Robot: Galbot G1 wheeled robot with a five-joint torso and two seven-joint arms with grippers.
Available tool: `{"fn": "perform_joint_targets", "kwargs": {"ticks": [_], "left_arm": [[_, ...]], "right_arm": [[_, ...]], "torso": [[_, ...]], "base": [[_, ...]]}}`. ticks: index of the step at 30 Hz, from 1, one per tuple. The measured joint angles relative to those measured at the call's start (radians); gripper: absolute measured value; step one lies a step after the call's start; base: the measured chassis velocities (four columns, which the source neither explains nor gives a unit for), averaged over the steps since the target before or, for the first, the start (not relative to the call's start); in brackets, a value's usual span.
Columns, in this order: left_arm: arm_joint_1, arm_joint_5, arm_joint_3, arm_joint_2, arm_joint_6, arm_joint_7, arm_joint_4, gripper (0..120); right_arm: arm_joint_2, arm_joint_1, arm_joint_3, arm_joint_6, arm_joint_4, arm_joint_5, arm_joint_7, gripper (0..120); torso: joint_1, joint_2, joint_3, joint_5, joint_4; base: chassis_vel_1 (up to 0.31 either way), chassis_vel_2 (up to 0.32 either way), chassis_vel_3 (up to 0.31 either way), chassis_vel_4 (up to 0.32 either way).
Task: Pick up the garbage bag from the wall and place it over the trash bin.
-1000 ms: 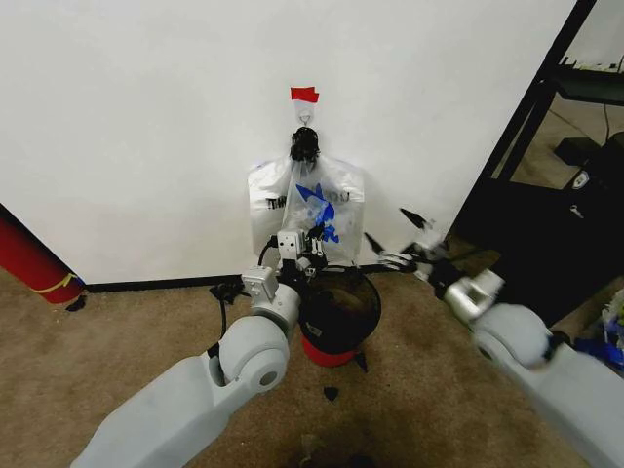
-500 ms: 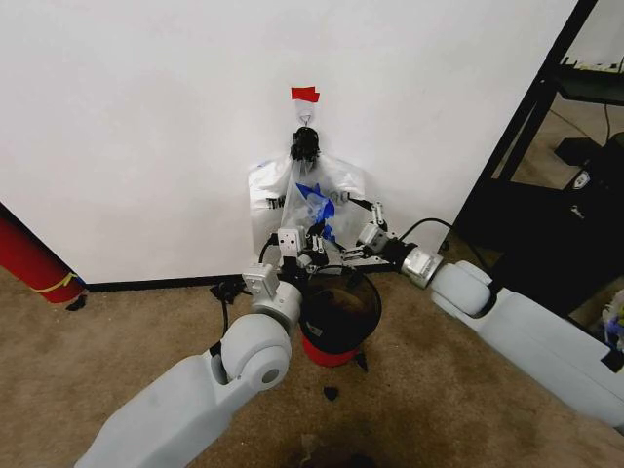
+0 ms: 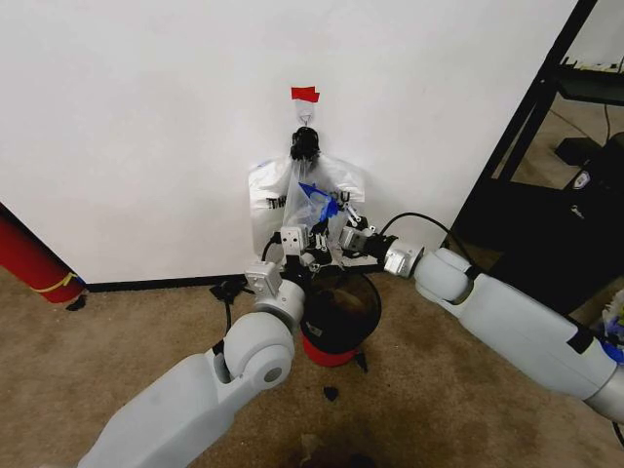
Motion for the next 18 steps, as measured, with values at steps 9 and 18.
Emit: {"fn": "perform_joint_targets", "kwargs": {"ticks": [9, 18], "left_arm": [[-0.004, -0.017, -0.008, 0.005, 0.001, -0.009, -0.005, 0], [-0.006, -0.029, -0.013, 0.003, 0.002, -0.019, -0.007, 0]], "right_arm": [[0.001, -0.018, 0.001, -0.039, -0.005, 0.006, 0.014, 23], [0.013, -0.036, 0.002, -0.143, 0.021, 0.129, 0.094, 0]], "torso": [[0.0, 0.0, 0.0, -0.0001, 0.0001], [0.0, 0.0, 0.0, -0.0002, 0.0001]], "base": [[0.0, 0.0, 0.0, 0.0], [0.0, 0.0, 0.0, 0.0]]}}
